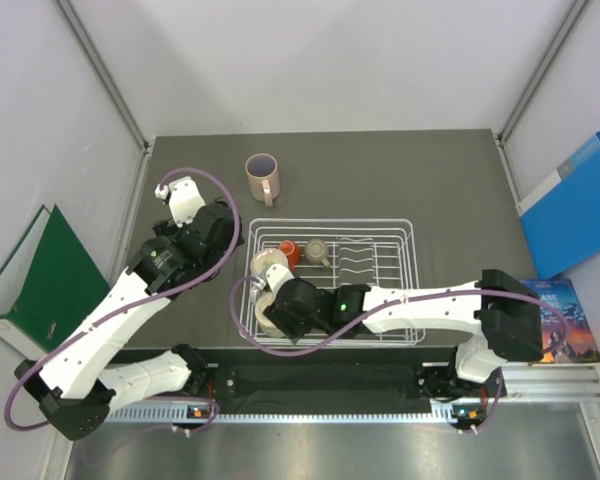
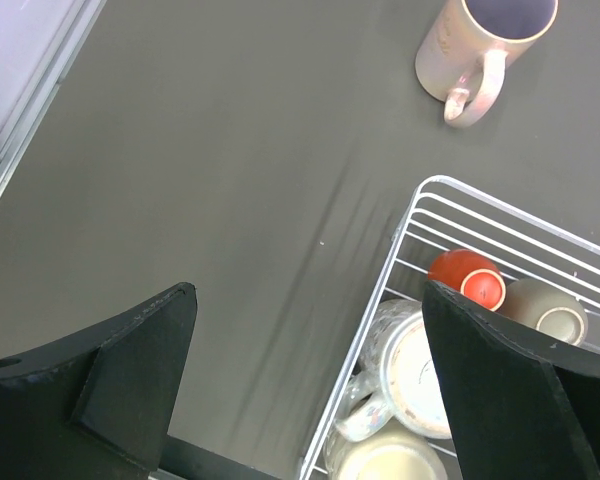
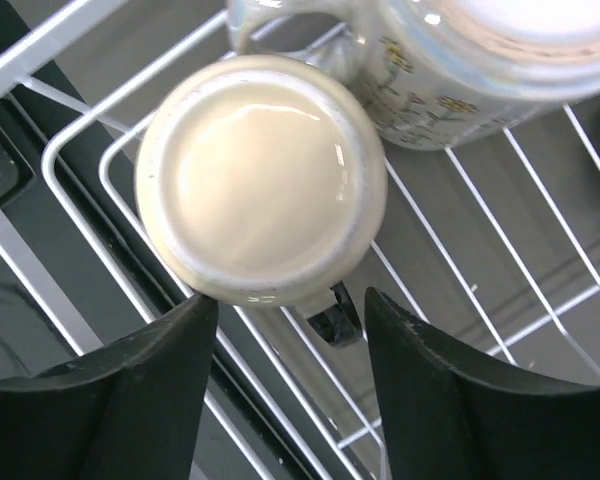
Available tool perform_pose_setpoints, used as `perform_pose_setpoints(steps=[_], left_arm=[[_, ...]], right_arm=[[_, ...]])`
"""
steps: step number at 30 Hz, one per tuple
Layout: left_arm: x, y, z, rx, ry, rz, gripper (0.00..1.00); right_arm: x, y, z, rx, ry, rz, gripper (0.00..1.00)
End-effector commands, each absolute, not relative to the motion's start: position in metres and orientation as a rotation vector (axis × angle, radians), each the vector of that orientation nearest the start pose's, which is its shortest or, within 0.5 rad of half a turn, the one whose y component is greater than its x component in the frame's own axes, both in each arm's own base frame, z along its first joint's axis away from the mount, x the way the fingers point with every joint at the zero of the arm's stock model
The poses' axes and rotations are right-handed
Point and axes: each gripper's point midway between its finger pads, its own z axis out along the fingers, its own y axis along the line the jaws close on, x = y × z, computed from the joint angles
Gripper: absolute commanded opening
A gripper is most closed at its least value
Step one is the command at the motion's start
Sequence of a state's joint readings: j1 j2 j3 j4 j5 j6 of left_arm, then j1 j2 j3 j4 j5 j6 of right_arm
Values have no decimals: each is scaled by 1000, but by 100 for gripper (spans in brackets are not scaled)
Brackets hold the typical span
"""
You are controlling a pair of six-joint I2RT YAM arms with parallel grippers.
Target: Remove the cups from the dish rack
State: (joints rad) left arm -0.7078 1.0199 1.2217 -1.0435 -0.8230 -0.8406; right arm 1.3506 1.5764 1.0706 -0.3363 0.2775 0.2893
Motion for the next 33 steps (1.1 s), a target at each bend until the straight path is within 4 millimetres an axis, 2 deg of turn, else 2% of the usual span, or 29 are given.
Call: perform_pose_setpoints(steps=[1, 6, 13, 16, 17, 24, 32, 33], left_arm=[[240, -63, 270, -500, 2036, 92, 99], [238, -63, 268, -501, 2039, 88, 99], [238, -64, 263, -509, 2048, 80, 99], [239, -65, 264, -508, 2044, 75, 99], [239, -65, 263, -504, 2047, 75, 99], [241, -68, 262, -503, 2043, 63, 99], [244, -72, 261, -505, 2039, 45, 99], [244, -72, 261, -502, 2040, 45, 99]], right_arm=[[110, 389, 89, -1217, 2156, 458, 59], [112, 388, 84, -1222, 2170, 453, 45], [106, 383, 83, -1231, 2194, 471, 30], [104, 381, 87, -1222, 2198, 482, 17], [103, 380, 89, -1217, 2202, 486, 0], [97, 376, 111, -1223, 2182, 486, 0], [98, 366, 178, -1143, 2098, 514, 0], [99, 361, 181, -1141, 2100, 491, 0]])
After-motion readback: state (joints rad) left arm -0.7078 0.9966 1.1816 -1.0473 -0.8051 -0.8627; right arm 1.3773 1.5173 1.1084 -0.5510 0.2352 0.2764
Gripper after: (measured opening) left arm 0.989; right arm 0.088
